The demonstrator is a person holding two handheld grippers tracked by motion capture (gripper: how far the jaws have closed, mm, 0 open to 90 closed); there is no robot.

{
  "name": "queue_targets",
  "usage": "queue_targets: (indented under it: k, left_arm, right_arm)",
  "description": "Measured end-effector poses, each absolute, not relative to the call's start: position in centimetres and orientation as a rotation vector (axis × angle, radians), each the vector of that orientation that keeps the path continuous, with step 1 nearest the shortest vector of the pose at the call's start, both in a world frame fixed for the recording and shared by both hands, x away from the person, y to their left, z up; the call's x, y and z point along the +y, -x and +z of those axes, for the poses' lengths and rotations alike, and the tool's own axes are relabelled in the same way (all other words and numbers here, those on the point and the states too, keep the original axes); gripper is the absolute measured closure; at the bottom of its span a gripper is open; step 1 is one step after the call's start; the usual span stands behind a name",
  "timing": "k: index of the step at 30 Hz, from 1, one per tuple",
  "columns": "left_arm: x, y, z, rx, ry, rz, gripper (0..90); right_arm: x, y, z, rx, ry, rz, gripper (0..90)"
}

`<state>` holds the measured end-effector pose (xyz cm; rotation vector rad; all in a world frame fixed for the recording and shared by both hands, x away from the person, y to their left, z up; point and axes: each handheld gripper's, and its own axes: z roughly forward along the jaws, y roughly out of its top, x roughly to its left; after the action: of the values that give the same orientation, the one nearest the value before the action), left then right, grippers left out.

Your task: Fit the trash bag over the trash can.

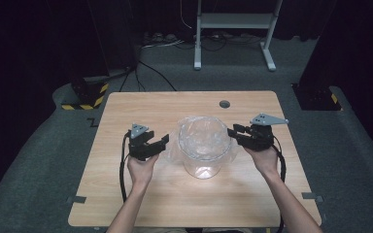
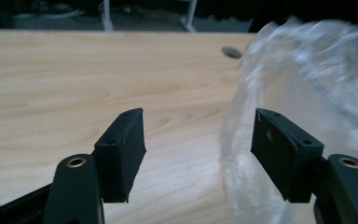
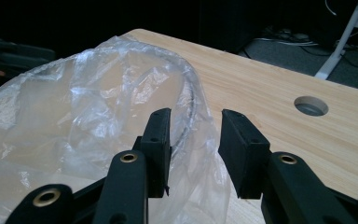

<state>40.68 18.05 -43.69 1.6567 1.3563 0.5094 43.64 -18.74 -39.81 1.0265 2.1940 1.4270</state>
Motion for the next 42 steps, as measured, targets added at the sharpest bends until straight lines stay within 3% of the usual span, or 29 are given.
queue_targets:
  k: [20,32,42]
  left_arm:
    - [15.3,-44.7,-48.7,1.532,-1.839,0.357,31.8]
    - [17.7,-42.5,-45.7,1.447,-1.718,0.443,27.6]
    - [19.5,-40.9,-44.2,1.347,-1.661,0.422,23.6]
  right_arm:
    - [-18.1,-44.3,-39.8,2.25,-1.009,1.391,62.7]
    - [-17.9,-44.2,-38.7,2.19,-1.021,1.449,52.7]
    - [-18.3,-44.4,-38.7,2.175,-1.067,1.484,42.2]
